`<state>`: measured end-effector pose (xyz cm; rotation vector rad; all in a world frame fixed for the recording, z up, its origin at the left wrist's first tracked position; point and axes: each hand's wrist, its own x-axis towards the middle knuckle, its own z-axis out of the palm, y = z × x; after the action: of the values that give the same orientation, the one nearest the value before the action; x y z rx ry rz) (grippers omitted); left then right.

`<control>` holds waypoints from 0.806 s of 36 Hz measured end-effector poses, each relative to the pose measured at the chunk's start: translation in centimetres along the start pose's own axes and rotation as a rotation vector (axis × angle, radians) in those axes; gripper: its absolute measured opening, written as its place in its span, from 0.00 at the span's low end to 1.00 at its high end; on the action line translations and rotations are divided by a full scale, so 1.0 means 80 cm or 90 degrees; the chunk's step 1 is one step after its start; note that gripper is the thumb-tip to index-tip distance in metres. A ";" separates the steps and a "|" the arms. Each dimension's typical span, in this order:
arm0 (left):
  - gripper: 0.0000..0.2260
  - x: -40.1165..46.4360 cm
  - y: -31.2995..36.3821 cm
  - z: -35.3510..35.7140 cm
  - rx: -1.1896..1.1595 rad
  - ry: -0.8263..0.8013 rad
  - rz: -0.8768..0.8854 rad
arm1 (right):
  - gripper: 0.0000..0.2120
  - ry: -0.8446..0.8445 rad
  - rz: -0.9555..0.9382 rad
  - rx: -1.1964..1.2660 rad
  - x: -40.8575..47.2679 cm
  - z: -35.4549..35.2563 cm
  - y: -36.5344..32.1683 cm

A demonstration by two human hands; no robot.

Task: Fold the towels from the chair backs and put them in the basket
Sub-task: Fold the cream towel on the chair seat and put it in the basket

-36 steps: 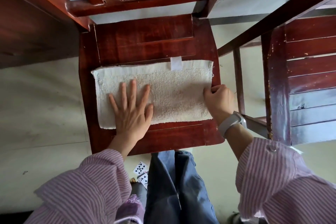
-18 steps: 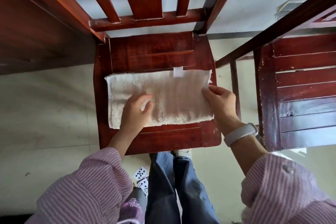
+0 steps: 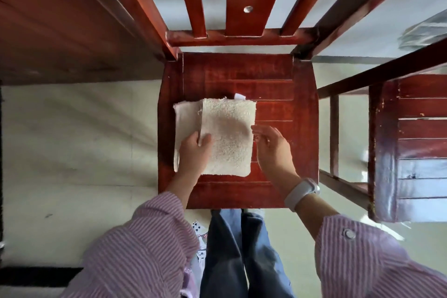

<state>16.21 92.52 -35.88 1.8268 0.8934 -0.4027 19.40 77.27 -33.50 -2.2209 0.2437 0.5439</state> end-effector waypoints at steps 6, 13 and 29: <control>0.13 -0.018 -0.016 -0.004 0.094 0.038 0.162 | 0.19 -0.023 -0.196 -0.188 0.029 0.010 -0.027; 0.23 -0.028 -0.034 -0.027 -0.010 -0.002 0.257 | 0.23 -0.379 -0.253 -0.230 0.097 0.032 -0.103; 0.08 -0.022 -0.081 -0.029 -0.011 0.242 0.099 | 0.13 -0.416 -0.349 -0.379 0.113 0.088 -0.119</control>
<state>10.01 95.26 -38.01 1.9756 0.9951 0.0545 28.58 88.89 -35.22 -2.3571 -0.9428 1.0764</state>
